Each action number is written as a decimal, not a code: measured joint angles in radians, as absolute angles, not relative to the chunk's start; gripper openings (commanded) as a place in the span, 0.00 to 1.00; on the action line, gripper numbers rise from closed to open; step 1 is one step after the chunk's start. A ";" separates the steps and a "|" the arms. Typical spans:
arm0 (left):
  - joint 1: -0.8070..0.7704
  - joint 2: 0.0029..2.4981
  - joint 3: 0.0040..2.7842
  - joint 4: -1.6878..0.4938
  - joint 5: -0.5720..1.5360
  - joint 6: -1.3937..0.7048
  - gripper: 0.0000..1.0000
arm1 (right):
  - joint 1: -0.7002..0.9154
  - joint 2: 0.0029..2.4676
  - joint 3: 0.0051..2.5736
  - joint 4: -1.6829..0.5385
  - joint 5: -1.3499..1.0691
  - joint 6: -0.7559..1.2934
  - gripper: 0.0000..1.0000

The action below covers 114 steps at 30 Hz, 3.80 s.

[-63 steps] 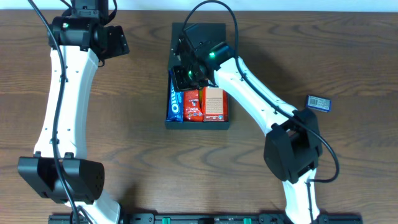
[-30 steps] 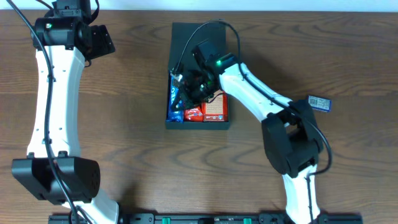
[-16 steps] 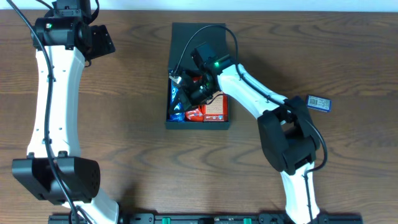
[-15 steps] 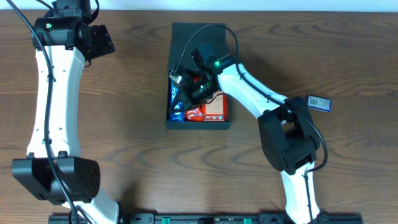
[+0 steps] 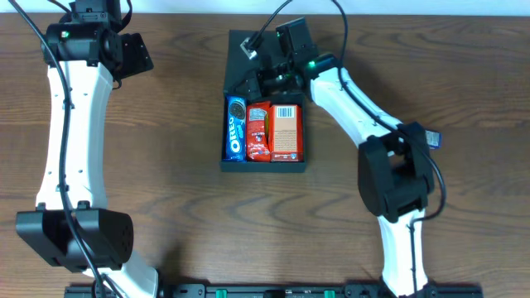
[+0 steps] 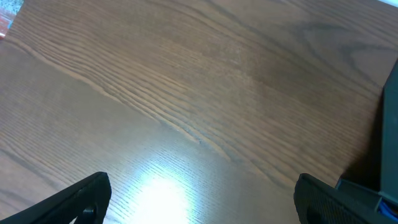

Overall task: Pack container
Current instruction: 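Push the Oreo pack down, open the right gripper and lift out, then move the right gripper to the small blue packet on the right, then grasp the small blue packet with the right gripper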

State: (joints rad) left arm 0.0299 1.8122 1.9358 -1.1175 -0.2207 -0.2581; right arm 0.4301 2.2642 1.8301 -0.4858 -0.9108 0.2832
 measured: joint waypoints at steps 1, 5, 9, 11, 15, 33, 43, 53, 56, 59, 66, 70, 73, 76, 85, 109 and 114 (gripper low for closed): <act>0.030 1.812 1.936 -1.117 -0.221 -0.258 0.95 | 0.430 2.285 1.830 -0.485 -0.908 0.290 0.02; 0.030 1.812 1.936 -1.117 -0.221 -0.258 0.95 | 0.430 2.334 1.830 -0.477 -0.907 0.307 0.01; 0.030 1.812 1.936 -1.117 -0.221 -0.258 0.95 | 0.430 2.337 1.832 -0.477 -0.906 0.311 0.01; 0.030 1.812 1.936 -1.117 -0.221 -0.258 0.95 | 0.430 2.337 1.832 -0.474 -0.905 0.311 0.01; 0.030 1.812 1.936 -1.116 -0.221 -0.258 0.95 | 0.430 2.337 1.833 -0.428 -0.922 0.326 0.02; 0.030 1.812 1.936 -1.110 -0.167 -0.258 0.95 | 0.052 2.192 1.882 -1.031 -0.559 0.252 0.01; 0.030 1.812 1.936 -1.108 -0.139 -0.289 0.95 | -0.254 2.191 1.883 -1.368 -0.155 0.226 0.01; 0.030 1.812 1.936 -1.095 -0.138 -0.315 0.95 | -0.301 2.191 1.883 -1.277 0.064 0.342 0.02; 0.030 1.812 1.936 -1.095 -0.137 -0.315 0.95 | -0.316 2.191 1.883 -1.259 0.082 0.360 0.02; 0.030 1.812 1.936 -1.095 -0.138 -0.315 0.95 | -0.319 2.191 1.883 -1.236 0.091 0.377 0.60; 0.030 1.812 1.936 -1.095 -0.137 -0.315 0.95 | -0.318 2.188 1.869 -1.181 0.102 0.355 0.99; 0.030 1.812 1.936 -1.095 -0.137 -0.315 0.95 | -0.316 2.183 1.809 -1.128 0.092 0.343 0.99; 0.030 1.812 1.936 -1.095 -0.137 -0.315 0.95 | -0.309 2.183 1.748 -1.079 0.075 0.321 0.99; 0.030 1.812 1.936 -1.095 -0.137 -0.315 0.95 | -0.290 2.183 1.686 -1.050 0.064 0.300 0.99; 0.030 1.812 1.936 -1.099 -0.126 -0.318 0.95 | -0.215 2.183 1.658 -1.031 0.093 0.205 0.99; 0.030 1.812 1.936 -1.127 -0.104 -0.342 0.95 | -0.212 2.183 1.633 -1.007 0.106 0.191 0.96; 0.030 1.812 1.936 -1.136 -0.104 -0.345 0.96 | -0.212 2.183 1.617 -0.989 0.106 0.190 0.96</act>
State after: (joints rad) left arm 0.0299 1.8122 1.9358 -1.1362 -0.1040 -0.3450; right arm -0.2119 2.1830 1.6169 -0.9886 0.1059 0.1898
